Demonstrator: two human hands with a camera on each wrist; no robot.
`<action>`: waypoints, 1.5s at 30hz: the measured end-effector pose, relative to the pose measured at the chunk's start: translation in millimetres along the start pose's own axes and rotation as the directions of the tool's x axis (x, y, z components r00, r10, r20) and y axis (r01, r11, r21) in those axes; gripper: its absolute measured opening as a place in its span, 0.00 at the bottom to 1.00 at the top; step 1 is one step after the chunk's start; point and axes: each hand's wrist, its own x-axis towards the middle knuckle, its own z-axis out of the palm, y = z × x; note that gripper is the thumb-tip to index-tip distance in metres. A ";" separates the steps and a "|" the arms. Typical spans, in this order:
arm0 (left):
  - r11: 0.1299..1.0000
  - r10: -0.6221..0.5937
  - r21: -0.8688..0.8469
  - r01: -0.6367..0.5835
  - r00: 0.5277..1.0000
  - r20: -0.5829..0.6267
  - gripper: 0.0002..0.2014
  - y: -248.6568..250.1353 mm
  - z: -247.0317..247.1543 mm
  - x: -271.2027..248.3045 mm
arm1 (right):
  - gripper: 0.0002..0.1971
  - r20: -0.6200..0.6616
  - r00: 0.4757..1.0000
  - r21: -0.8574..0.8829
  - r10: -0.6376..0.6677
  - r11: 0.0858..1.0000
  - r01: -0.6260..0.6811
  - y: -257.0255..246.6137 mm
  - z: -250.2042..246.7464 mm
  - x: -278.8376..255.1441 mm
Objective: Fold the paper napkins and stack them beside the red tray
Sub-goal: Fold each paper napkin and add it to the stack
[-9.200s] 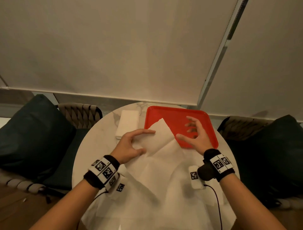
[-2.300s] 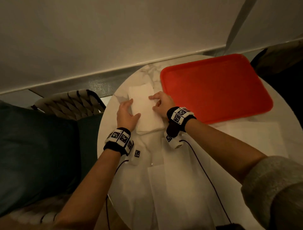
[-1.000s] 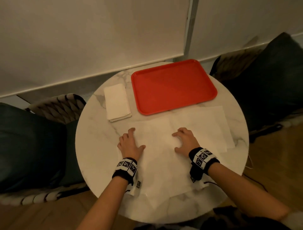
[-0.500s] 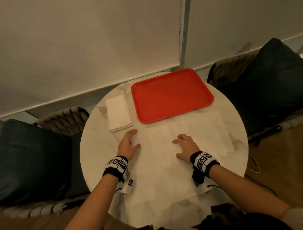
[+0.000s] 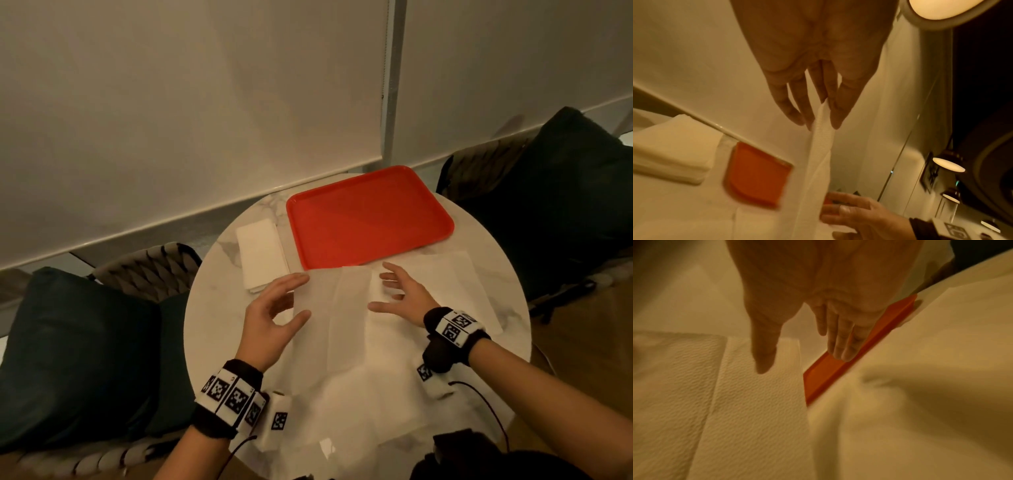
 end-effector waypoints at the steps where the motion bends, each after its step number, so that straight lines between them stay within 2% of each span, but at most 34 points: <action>1: 1.000 -0.012 -0.029 0.011 1.000 -0.018 0.26 4.4 -5.4 1.0 | 0.47 0.041 0.999 0.025 -0.007 1.000 0.006 -8.5 2.2 0.5; 4: 0.998 -0.035 -0.045 0.032 0.996 -0.077 0.30 5.3 -20.6 7.5 | 0.29 0.138 0.990 0.080 -0.035 0.996 0.024 -32.2 15.7 3.1; 6: 0.999 -0.040 -0.025 0.037 0.993 -0.109 0.31 -3.7 -29.4 11.6 | 0.18 0.116 0.992 0.159 -0.048 0.987 0.029 -44.1 28.0 4.7; 8: 0.997 -0.081 -0.009 0.081 0.982 -0.170 0.28 -12.3 -35.5 12.7 | 0.14 0.052 0.997 0.229 -0.057 0.973 0.044 -52.5 39.1 7.2; 12: 0.989 -0.145 -0.011 0.148 0.948 -0.283 0.18 -21.9 -36.9 11.6 | 0.16 -0.060 0.993 0.246 -0.099 0.963 0.111 -73.2 57.4 11.0; 16: 0.994 -0.109 -0.034 0.103 0.943 -0.316 0.16 -16.6 -17.7 10.4 | 0.14 -0.123 0.960 0.168 -0.251 0.948 0.270 -101.8 79.6 6.2; 18: 0.995 -0.089 -0.070 0.070 0.942 -0.324 0.15 -12.8 -7.3 9.9 | 0.14 -0.105 0.932 0.116 -0.346 0.927 0.357 -116.7 92.3 2.4; 20: 0.986 -0.106 -0.158 0.055 0.936 -0.335 0.21 -9.8 -1.0 10.1 | 0.15 -0.065 0.916 0.094 -0.395 0.912 0.400 -127.8 104.0 -0.9; 22: 0.964 -0.156 -0.261 0.059 0.916 -0.370 0.26 -9.4 -0.4 12.1 | 0.20 0.006 0.906 0.119 -0.424 0.900 0.420 -133.1 112.5 -3.7; 24: 0.932 -0.216 -0.356 0.063 0.887 -0.408 0.26 -9.8 -5.3 14.6 | 0.28 0.082 0.884 0.082 -0.461 0.887 0.455 -132.7 116.2 -4.6; 26: 0.909 -0.256 -0.412 0.066 0.868 -0.426 0.25 -12.5 -13.8 17.6 | 0.31 0.135 0.867 0.005 -0.481 0.875 0.484 -129.2 114.1 -2.7; 28: 0.907 -0.268 -0.416 0.071 0.859 -0.436 0.25 -17.1 -22.7 20.4 | 0.26 0.117 0.877 -0.029 -0.466 0.881 0.472 -126.5 108.9 1.9; 31: 0.917 -0.264 -0.389 0.084 0.860 -0.437 0.26 -23.9 -35.0 24.4 | 0.14 0.005 0.906 -0.011 -0.424 0.906 0.424 -122.7 101.0 15.8; 34: 0.925 -0.251 -0.368 0.095 0.880 -0.403 0.27 -27.7 -44.0 27.1 | 0.08 0.021 0.942 0.137 -0.335 0.934 0.329 -121.6 97.9 32.3; 37: 0.923 -0.251 -0.367 0.114 0.902 -0.352 0.28 -33.1 -50.0 31.5 | 0.10 0.108 0.965 0.375 -0.239 0.909 0.183 -126.6 101.1 43.1; 39: 0.917 -0.259 -0.376 0.130 0.912 -0.317 0.29 -39.5 -53.5 35.8 | 0.12 0.139 0.972 0.443 -0.191 0.890 0.111 -130.6 105.8 49.1; 45: 0.882 -0.342 -0.429 0.195 0.891 -0.298 0.29 -66.6 -62.2 54.6 | 0.18 0.197 0.970 0.255 -0.140 0.963 0.087 -128.5 122.4 76.5</action>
